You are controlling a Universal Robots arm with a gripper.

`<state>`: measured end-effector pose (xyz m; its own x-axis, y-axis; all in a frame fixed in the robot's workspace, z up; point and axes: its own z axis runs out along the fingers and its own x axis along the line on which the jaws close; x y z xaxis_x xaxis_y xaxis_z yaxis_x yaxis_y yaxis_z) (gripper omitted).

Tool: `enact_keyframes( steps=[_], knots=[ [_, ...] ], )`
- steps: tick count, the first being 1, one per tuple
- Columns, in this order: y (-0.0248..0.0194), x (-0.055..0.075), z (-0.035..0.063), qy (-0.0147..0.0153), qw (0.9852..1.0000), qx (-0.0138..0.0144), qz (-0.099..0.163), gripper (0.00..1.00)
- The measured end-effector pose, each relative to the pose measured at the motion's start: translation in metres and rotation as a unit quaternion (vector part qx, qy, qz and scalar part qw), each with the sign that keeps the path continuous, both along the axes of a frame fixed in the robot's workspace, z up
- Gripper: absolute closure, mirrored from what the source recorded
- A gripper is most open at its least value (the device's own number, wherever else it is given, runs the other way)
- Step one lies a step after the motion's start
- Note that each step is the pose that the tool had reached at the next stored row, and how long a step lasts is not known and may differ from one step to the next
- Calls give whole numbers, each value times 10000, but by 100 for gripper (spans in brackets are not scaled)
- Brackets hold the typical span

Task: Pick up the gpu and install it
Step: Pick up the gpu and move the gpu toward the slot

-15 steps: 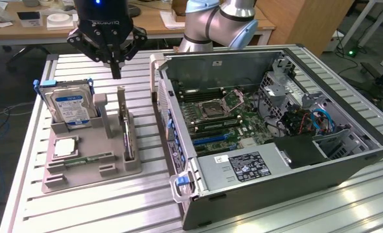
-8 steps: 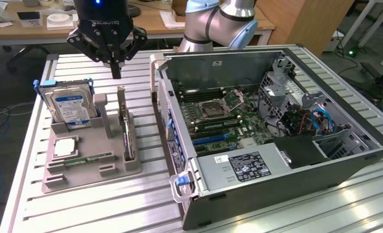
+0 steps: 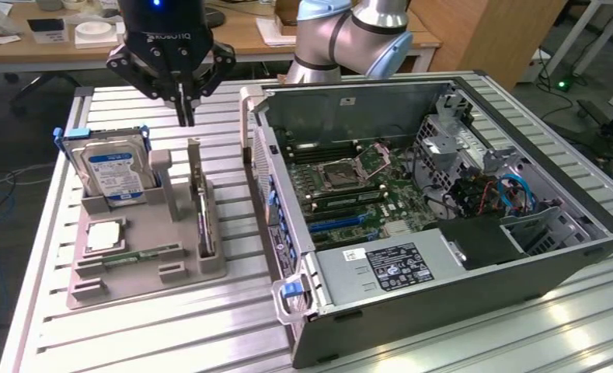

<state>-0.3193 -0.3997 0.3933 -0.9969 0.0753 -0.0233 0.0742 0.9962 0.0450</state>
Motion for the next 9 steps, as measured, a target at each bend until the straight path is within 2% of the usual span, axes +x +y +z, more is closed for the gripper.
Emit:
enact_keyframes(
  steps=[2, 3, 6, 8, 9],
  knots=[
    [0, 0, 0, 0, 10000, 0, 0, 77],
    [0, 0, 0, 0, 10000, 0, 0, 77],
    [0, 0, 0, 0, 10000, 0, 0, 59],
    [0, 0, 0, 0, 10000, 0, 0, 59],
    [0, 0, 0, 0, 10000, 0, 0, 53]
  ],
)
